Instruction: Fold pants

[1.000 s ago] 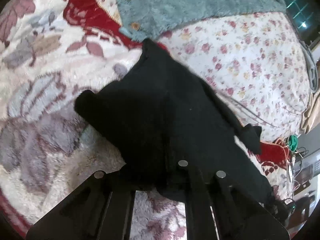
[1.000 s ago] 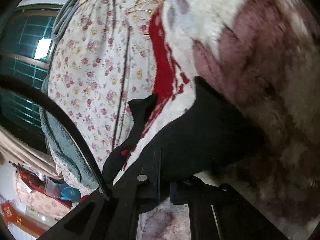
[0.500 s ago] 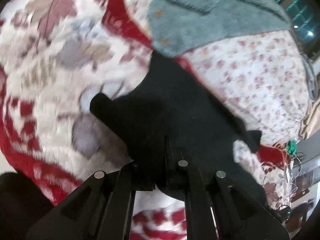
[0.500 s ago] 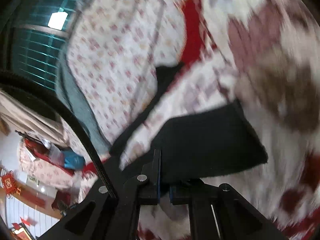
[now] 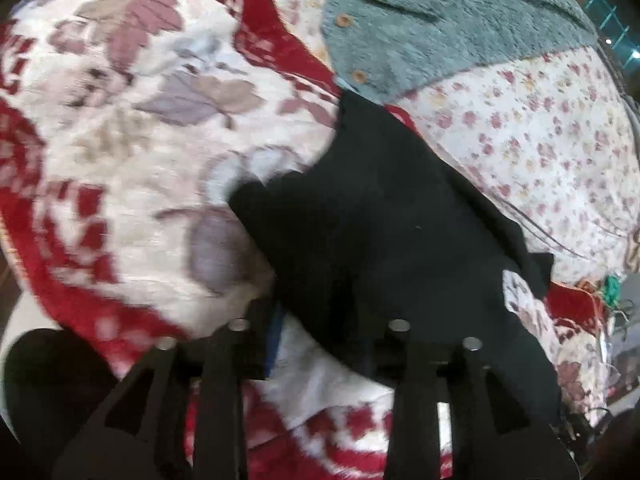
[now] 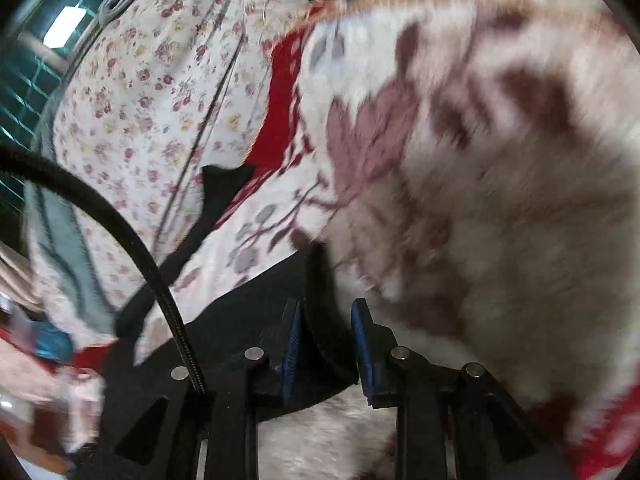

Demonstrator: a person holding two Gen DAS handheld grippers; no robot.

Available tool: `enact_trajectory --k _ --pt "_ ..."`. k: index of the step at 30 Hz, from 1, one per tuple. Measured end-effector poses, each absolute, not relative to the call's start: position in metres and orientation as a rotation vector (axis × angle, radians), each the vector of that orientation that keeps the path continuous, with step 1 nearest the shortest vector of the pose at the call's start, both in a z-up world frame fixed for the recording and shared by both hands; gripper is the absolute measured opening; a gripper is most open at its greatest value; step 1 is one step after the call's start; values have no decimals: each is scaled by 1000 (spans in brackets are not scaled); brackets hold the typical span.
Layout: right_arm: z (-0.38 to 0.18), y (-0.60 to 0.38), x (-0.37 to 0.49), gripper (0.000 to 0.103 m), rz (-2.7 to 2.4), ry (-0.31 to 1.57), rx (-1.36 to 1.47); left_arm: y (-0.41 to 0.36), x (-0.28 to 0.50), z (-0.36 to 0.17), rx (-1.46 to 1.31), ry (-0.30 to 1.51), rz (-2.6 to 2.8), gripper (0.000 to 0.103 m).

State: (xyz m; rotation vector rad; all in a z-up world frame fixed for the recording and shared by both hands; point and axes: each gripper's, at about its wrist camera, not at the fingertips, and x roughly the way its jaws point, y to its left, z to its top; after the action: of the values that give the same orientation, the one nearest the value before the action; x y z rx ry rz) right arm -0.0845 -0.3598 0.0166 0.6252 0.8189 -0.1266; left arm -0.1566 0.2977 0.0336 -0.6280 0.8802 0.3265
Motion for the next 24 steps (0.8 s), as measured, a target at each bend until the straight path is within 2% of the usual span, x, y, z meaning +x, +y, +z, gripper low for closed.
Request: enact_trajectory --k 3,5,6,7,8,17,24 --pt "32 -361 -88 35 -116 769 633 307 -172 52 -617 836 364 34" --pt "39 -357 -83 37 -33 733 671 310 -178 67 -609 798 360 44" --pt "43 -352 -79 38 7 723 679 311 -177 71 -612 786 345 55" --pt "44 -347 -75 42 50 716 686 311 -176 77 -629 768 308 62" --pt "46 -337 -67 46 113 712 694 310 -173 80 -645 758 279 63" --pt "40 -265 21 49 290 788 611 261 -89 68 -716 877 53 64" --pt "44 -253 116 51 244 790 491 228 -20 44 -778 977 -17 64"
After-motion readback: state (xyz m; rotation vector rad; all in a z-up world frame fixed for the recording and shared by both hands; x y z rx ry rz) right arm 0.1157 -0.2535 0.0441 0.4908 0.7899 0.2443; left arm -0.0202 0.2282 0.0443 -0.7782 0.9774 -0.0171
